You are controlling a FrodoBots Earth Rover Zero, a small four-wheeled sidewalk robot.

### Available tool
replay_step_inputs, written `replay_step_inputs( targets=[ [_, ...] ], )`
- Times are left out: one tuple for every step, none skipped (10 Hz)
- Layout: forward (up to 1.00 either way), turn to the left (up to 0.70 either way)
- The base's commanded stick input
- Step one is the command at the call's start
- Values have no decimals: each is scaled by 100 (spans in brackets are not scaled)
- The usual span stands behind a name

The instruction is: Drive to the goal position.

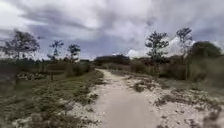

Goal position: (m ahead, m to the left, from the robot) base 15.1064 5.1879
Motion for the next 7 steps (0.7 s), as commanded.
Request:
replay_step_inputs(
  targets=[
    [85, -33],
    [85, -15],
    [85, 0],
    [85, 0],
    [85, 0],
    [85, 0],
    [85, 0]
  ],
)
